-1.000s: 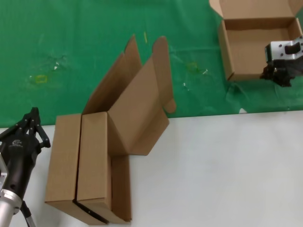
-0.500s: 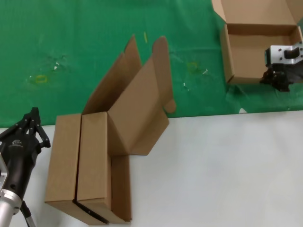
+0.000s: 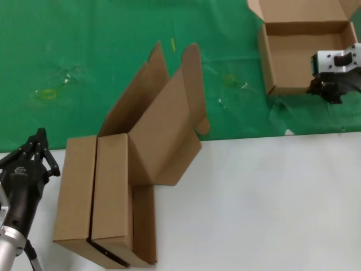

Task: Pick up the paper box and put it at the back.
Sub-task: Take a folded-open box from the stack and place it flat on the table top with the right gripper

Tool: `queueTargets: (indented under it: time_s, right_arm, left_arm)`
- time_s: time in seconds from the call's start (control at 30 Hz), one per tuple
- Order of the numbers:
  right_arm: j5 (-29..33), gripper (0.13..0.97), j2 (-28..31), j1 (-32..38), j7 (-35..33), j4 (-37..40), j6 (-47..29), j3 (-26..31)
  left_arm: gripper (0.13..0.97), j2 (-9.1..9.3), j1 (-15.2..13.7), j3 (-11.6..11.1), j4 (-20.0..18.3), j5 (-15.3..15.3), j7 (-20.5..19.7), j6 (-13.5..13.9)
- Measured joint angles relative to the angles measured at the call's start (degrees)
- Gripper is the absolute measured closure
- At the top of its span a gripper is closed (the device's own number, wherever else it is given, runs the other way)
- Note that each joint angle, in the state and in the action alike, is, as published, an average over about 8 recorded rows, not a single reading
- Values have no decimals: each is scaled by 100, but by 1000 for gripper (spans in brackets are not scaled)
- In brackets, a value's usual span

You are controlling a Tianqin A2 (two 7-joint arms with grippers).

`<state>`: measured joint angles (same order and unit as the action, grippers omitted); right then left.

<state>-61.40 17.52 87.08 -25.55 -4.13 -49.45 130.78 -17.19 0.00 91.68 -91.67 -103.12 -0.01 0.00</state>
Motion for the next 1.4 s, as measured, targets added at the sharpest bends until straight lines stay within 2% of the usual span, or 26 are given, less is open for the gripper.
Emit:
queueTargets:
  time_s: [0.4,0.8,1.1,1.4]
  right_arm:
    - [-141,947,-52,43,-470,125,5,-68]
    - [-184,947,-59,34,-520,142,-1,-90]
    - [-184,904,-59,34,-519,142,-1,-90]
    - [-184,790,-59,34,-519,142,-1,-90]
  left_arm:
    - [953,0,0,0,0,0,0,0]
    - [953,0,0,0,0,0,0,0]
    - [953,0,0,0,0,0,0,0]
    - [953,0,0,0,0,0,0,0]
